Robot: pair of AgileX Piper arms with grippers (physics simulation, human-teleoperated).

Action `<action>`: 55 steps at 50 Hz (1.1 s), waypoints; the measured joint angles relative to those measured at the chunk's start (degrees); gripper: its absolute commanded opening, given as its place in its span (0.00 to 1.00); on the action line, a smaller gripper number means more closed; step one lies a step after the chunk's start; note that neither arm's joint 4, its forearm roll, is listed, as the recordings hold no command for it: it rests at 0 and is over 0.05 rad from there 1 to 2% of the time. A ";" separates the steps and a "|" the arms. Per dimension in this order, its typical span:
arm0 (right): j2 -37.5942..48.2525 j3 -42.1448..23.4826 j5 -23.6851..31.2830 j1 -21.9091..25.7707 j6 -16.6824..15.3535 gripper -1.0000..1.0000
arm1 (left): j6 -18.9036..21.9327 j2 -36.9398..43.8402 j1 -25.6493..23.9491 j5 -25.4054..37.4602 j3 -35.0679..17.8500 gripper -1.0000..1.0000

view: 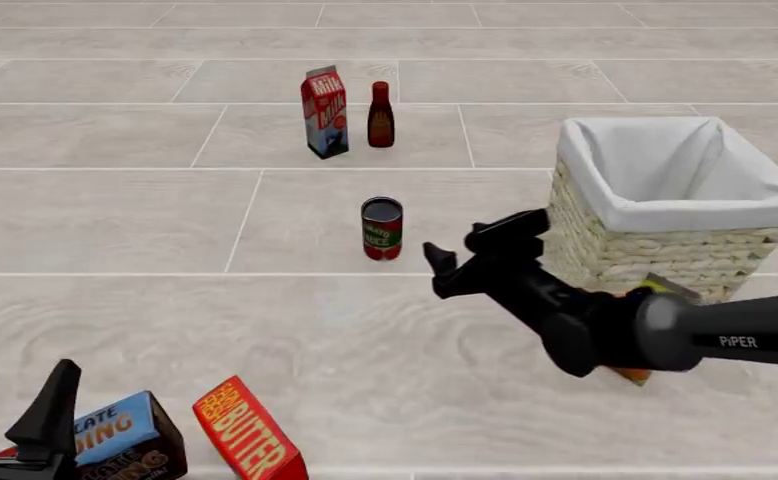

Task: Pick the tomato sauce and place it in the basket.

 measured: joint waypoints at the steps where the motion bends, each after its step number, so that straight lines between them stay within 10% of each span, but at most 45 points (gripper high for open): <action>1: 0.28 -0.19 -0.04 0.05 0.00 1.00 | 0.00 0.00 0.00 0.00 0.00 1.00; 55: 12.71 -10.29 0.37 1.87 0.31 1.00 | 0.00 0.00 0.00 0.00 0.00 1.00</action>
